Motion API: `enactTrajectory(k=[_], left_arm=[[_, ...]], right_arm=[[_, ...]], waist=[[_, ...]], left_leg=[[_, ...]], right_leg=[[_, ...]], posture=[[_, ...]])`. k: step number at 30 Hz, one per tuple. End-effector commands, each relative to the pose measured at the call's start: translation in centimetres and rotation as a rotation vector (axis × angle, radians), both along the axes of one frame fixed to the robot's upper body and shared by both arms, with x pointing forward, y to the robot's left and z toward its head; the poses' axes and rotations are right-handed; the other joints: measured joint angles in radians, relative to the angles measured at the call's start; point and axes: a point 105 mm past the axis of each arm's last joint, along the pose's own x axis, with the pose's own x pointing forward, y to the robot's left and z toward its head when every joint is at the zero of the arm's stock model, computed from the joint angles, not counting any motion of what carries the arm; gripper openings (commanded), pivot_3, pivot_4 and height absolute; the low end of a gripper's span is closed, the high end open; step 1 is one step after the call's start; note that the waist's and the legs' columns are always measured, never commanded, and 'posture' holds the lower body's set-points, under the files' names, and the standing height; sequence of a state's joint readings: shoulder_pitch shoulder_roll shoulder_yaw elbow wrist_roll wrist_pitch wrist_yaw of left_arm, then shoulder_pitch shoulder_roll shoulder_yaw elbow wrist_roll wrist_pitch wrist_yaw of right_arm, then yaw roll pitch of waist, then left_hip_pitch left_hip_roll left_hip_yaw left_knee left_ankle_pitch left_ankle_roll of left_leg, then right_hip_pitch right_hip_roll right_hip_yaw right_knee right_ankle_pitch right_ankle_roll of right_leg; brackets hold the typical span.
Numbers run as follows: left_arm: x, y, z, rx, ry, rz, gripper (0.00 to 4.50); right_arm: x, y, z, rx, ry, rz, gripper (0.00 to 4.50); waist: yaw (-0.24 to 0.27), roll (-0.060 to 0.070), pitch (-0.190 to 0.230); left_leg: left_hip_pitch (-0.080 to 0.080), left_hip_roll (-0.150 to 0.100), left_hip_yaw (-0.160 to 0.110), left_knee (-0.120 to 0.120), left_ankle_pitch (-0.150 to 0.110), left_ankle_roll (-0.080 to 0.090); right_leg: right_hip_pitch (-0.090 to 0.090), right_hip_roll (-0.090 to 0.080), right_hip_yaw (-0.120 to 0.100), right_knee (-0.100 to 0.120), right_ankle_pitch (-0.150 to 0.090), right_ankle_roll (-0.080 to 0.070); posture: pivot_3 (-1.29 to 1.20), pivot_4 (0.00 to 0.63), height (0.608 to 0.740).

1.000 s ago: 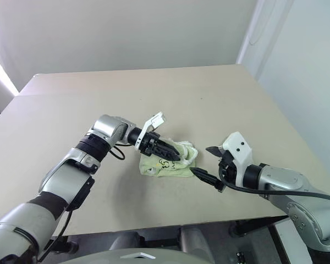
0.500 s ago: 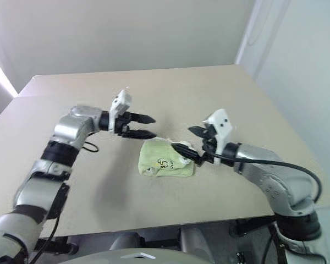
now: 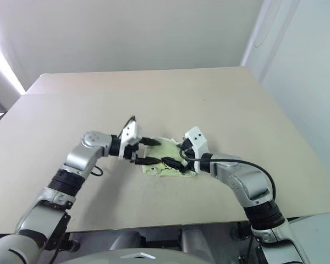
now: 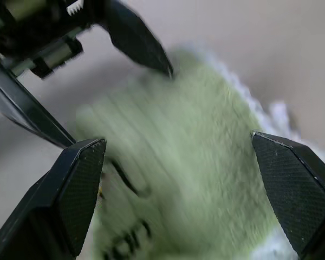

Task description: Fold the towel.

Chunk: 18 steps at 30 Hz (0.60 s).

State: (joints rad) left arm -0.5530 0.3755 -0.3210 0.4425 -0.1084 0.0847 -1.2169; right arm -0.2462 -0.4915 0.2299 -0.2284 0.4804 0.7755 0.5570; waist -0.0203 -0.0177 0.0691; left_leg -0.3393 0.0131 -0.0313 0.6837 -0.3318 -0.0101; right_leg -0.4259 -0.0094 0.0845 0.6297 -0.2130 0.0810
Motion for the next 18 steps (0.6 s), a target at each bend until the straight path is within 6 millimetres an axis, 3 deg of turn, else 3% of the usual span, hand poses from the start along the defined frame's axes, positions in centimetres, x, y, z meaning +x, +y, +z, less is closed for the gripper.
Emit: enactTrajectory(k=[1,4,7,13,15,18], left_arm=[[0.4,0.0,-1.1,0.063,-0.061,-0.017,3.62],[0.6,-0.2,-1.7,0.066,-0.067,-0.01,3.62],[1.1,-0.8,-1.0,0.016,-0.051,0.006,3.62],[0.9,-1.1,2.8,-0.13,0.033,-0.038,3.62],[0.7,-0.8,4.0,-0.164,0.053,-0.046,3.62],[0.5,0.8,6.3,-0.184,0.07,-0.058,3.62]], right_arm=[[0.0,0.2,-0.1,-0.004,-0.034,0.007,4.5],[0.4,0.1,-0.8,-0.047,-0.049,-0.014,4.5],[0.5,0.1,-1.1,-0.065,-0.059,-0.013,4.5],[0.6,-0.6,-2.1,-0.146,-0.075,-0.007,4.5],[0.5,-0.7,-1.7,-0.14,-0.089,0.01,4.5],[0.8,-0.6,1.1,-0.045,-0.13,0.011,4.5]], waist=[[0.001,0.0,0.0],[0.0,-0.001,-0.003],[0.001,0.0,-0.003],[-0.002,0.0,-0.003],[-0.004,0.0,-0.004],[-0.008,0.0,-0.003]], left_leg=[[0.0,0.0,0.0,0.0,0.0,0.0],[0.001,0.0,0.0,0.0,0.0,0.0],[0.003,0.0,0.0,0.0,0.0,0.0],[0.003,0.0,-0.001,0.001,0.0,0.0],[0.002,0.0,-0.001,0.001,0.0,0.0],[0.0,0.0,-0.001,0.001,0.0,0.0]], right_leg=[[0.0,0.0,0.0,0.0,0.0,0.0],[0.005,0.0,0.0,0.0,0.0,0.0],[0.009,0.0,0.0,-0.001,0.0,0.0],[0.011,0.0,0.0,-0.001,0.0,0.0],[0.007,0.0,-0.001,-0.001,0.0,0.0],[0.002,0.0,-0.001,-0.001,0.0,0.0]], posture=[[0.0,0.0,0.712],[0.0,0.0,0.712],[0.0,0.0,0.712],[0.0,0.0,0.712],[0.0,0.0,0.712],[0.0,0.0,0.712]])
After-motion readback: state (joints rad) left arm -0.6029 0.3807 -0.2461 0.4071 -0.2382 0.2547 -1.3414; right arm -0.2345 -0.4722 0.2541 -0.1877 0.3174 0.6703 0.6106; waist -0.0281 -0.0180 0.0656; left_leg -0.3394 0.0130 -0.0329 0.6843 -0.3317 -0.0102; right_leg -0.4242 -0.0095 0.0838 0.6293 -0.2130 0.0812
